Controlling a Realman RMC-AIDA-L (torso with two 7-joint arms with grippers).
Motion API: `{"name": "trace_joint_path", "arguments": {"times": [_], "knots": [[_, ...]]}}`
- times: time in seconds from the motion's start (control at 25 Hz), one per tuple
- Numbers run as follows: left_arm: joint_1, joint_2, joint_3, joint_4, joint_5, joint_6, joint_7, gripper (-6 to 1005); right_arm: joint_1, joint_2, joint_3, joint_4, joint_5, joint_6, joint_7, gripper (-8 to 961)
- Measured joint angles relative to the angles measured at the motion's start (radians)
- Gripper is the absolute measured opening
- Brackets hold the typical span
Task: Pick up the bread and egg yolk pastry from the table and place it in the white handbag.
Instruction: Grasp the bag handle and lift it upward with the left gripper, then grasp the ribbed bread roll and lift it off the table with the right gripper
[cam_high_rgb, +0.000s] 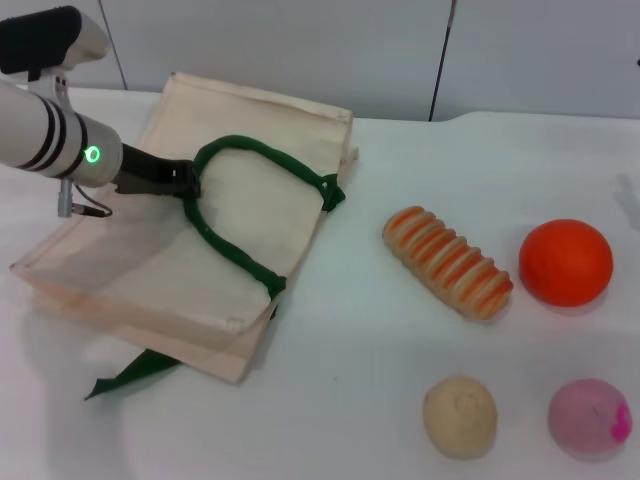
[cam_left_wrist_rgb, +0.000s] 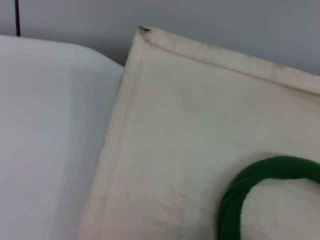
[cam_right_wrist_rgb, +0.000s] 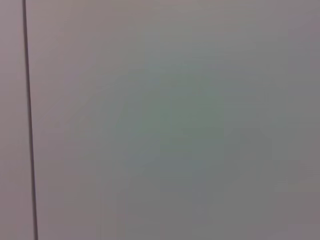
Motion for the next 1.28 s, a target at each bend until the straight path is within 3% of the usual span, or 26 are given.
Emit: {"name": "trace_joint_path", "arguments": {"times": [0.16,0.28,0.48,0.76,0.92,1.28], "knots": [[0.013,-0.018,-0.014,0.018,-0.059,0.027,0.074,123,-0.009,-0.001,-0.001,0.000,-0.002,0.000,0.000,891],[0.055,-0.030,-0.014,0.050,-0.231,0.013,0.206,123,-0.018,-0.002,-0.001,0.000,-0.024,0.000,0.003,891],[0.160,-0.036,-0.014,0.154,-0.528,-0.164,0.402,124,-0.028,-0.005,-0.001,-0.005,-0.100,0.036,0.057,892],[0.261,-0.004,-0.015,0.190,-0.841,-0.425,0.589,124,-0.052,-0.012,-0.001,-0.146,-0.459,0.121,0.288,892],[0.283,0.003,-0.015,0.187,-0.907,-0.486,0.641,120,-0.054,-0.012,-0.002,-0.327,-0.774,0.130,0.550,891],[0.316,0.002,-0.015,0.185,-1.057,-0.627,0.766,120,-0.029,-0.012,-0.002,-0.550,-1.175,0.281,0.851,891]]}}
